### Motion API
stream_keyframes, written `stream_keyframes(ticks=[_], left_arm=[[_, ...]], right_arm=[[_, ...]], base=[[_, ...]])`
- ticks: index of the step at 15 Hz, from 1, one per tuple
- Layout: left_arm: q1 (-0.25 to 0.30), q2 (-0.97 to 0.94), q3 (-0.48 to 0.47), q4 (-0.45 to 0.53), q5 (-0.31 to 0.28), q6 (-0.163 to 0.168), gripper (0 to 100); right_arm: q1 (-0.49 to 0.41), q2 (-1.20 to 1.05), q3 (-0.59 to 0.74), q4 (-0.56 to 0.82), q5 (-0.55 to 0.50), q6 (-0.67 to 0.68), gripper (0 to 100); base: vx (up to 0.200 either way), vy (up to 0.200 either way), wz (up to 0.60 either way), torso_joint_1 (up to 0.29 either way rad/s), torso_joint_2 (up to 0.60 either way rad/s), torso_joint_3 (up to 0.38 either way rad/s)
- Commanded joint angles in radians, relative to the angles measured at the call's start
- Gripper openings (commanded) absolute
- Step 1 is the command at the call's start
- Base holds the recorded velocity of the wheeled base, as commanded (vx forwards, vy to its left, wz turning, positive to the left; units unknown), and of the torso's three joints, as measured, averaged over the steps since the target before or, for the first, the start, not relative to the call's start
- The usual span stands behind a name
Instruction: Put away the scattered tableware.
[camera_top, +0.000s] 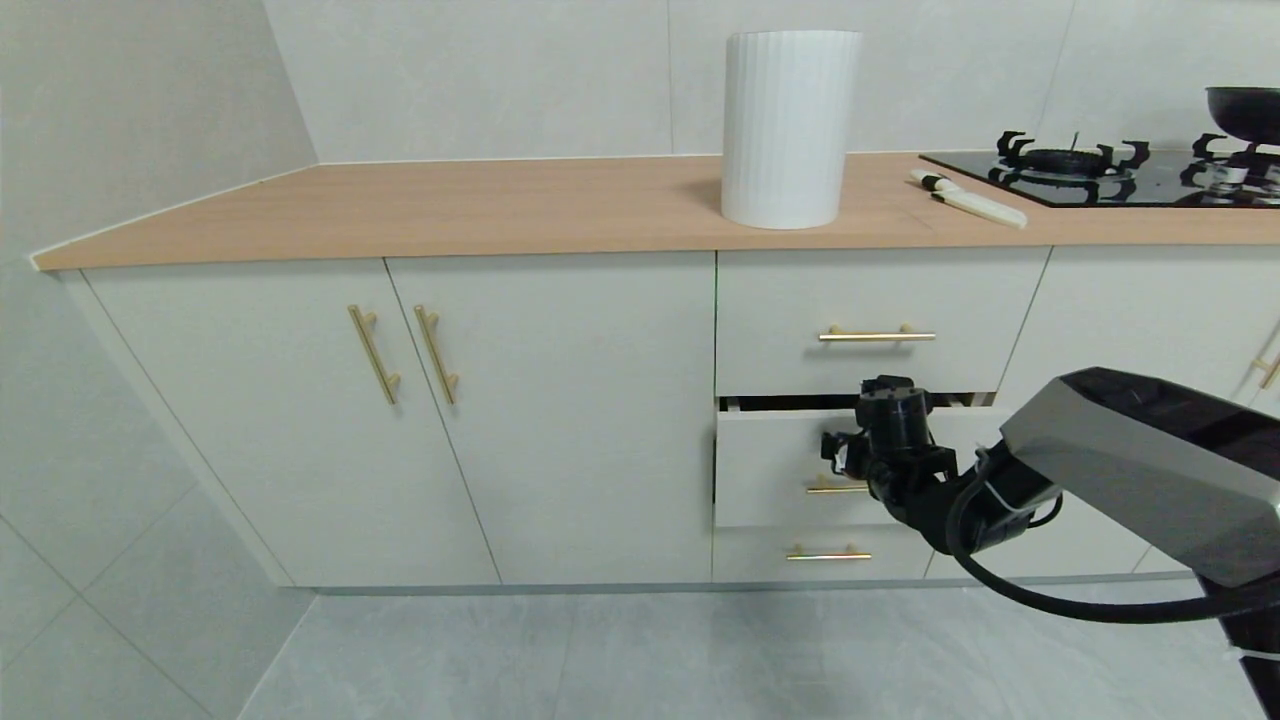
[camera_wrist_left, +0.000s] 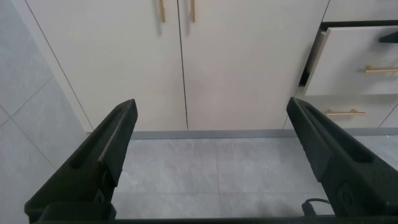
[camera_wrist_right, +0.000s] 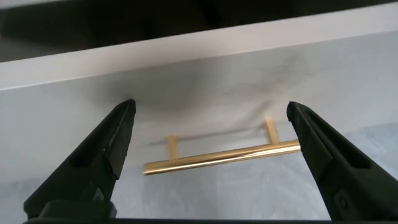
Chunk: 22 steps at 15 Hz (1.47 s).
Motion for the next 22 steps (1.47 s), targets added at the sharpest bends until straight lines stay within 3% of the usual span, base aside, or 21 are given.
stream_keyframes(ticks=[1, 22], left_arm=[[0.0, 0.0, 0.0, 0.0, 0.0, 0.0, 100], [0.0, 0.0, 0.0, 0.0, 0.0, 0.0, 100]], right_arm=[[-0.01, 0.019, -0.016, -0.002, -0.002, 0.002, 100], [-0.063, 0.131, -0.179, -0.078, -0.067, 0.004, 100]], base=[[0.0, 0.0, 0.0, 0.0, 0.0, 0.0], [0.0, 0.0, 0.0, 0.0, 0.0, 0.0]])
